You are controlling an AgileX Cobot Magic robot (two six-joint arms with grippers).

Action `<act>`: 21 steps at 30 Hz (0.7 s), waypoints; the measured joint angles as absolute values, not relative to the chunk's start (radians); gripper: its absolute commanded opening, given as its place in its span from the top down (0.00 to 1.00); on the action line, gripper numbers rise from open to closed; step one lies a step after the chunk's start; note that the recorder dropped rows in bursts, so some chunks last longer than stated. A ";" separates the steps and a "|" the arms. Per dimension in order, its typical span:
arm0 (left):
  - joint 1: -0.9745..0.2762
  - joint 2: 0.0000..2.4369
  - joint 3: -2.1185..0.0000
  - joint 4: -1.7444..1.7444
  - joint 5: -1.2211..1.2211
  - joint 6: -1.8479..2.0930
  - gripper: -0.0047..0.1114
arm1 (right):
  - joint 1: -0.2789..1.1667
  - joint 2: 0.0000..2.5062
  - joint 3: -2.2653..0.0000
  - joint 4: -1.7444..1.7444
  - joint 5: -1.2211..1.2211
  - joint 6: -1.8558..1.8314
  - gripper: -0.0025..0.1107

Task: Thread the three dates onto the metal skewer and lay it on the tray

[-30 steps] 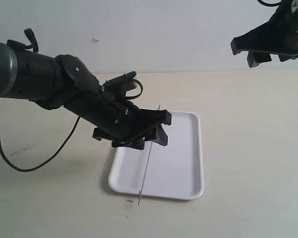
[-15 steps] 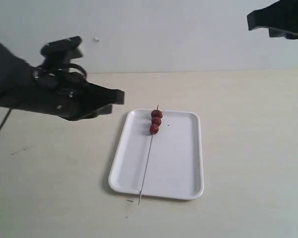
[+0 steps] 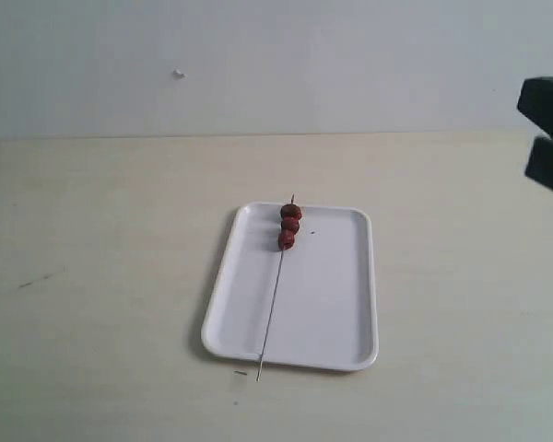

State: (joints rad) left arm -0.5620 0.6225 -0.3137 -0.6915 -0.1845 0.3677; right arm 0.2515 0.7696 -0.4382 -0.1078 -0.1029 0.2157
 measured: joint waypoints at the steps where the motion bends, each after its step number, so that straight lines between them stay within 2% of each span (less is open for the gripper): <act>1: -0.562 0.566 -0.294 -0.691 -0.185 0.372 0.96 | 0.253 0.745 -0.401 -0.108 -0.120 0.216 0.98; 10: -0.562 0.250 -0.184 -0.688 -0.094 0.381 0.96 | 0.255 0.632 -0.296 -0.107 -0.043 0.216 0.98; 21: -0.562 0.195 -0.177 -0.688 -0.082 0.383 0.96 | 0.255 0.631 -0.295 -0.107 -0.025 0.216 0.98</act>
State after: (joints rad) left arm -0.5620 0.1947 -0.1767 -0.6879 -0.0819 0.3828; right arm 0.2553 0.6308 -0.2948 -0.1065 -0.0249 0.2157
